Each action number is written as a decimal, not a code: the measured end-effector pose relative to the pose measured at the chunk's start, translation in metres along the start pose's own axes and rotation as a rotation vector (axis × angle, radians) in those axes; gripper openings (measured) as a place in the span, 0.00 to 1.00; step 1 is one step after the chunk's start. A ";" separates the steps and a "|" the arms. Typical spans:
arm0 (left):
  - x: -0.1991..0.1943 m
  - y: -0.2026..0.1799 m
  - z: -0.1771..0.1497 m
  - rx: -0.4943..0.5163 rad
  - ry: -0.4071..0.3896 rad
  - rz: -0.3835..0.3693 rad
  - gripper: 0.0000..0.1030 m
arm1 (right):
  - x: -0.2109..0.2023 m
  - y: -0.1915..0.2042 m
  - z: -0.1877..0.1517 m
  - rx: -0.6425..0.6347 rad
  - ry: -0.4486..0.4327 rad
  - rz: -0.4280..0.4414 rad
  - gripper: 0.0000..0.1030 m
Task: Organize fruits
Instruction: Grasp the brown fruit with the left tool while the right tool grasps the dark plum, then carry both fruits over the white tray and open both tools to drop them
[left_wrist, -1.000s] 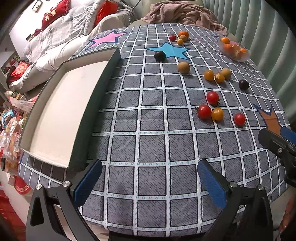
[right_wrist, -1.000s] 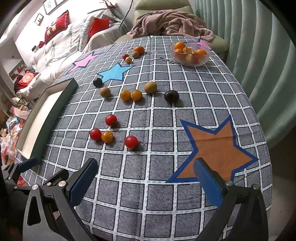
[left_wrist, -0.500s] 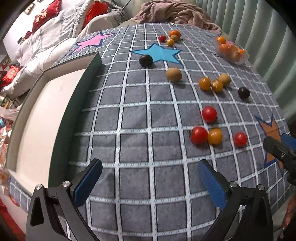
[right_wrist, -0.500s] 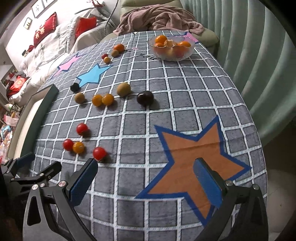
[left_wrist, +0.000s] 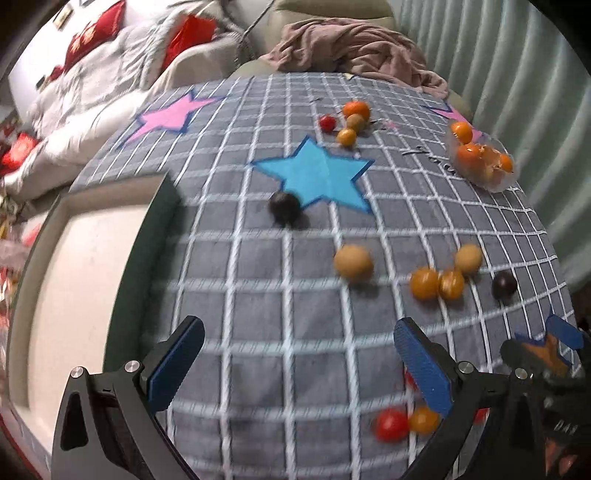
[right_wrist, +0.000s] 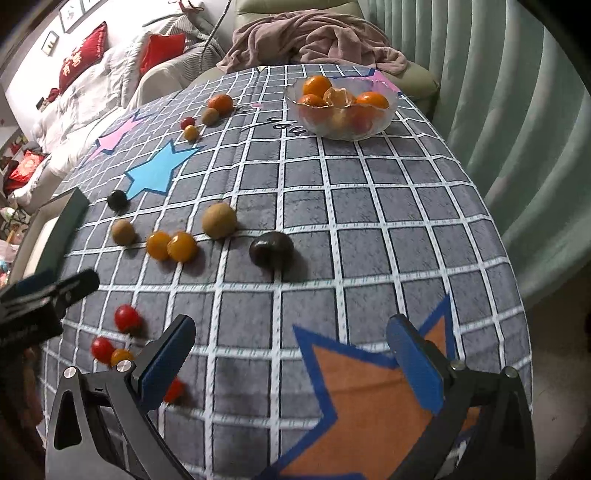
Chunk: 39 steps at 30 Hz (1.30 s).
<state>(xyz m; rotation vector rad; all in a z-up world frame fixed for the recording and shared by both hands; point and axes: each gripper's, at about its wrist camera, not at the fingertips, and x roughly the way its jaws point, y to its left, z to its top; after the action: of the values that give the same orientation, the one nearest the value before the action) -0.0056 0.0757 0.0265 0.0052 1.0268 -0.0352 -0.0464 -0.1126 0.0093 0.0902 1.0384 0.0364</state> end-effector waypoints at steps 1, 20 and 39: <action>0.003 -0.004 0.004 0.017 -0.007 0.003 1.00 | 0.004 0.000 0.002 -0.002 0.002 0.000 1.00; 0.030 -0.023 0.020 0.094 -0.023 -0.077 0.28 | 0.017 0.017 0.023 -0.076 -0.075 0.058 0.33; -0.056 0.040 -0.003 0.024 -0.100 -0.127 0.28 | -0.037 0.036 0.014 -0.047 -0.083 0.203 0.29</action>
<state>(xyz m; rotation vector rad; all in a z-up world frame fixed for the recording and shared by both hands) -0.0360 0.1174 0.0727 -0.0392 0.9253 -0.1618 -0.0524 -0.0806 0.0518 0.1533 0.9424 0.2390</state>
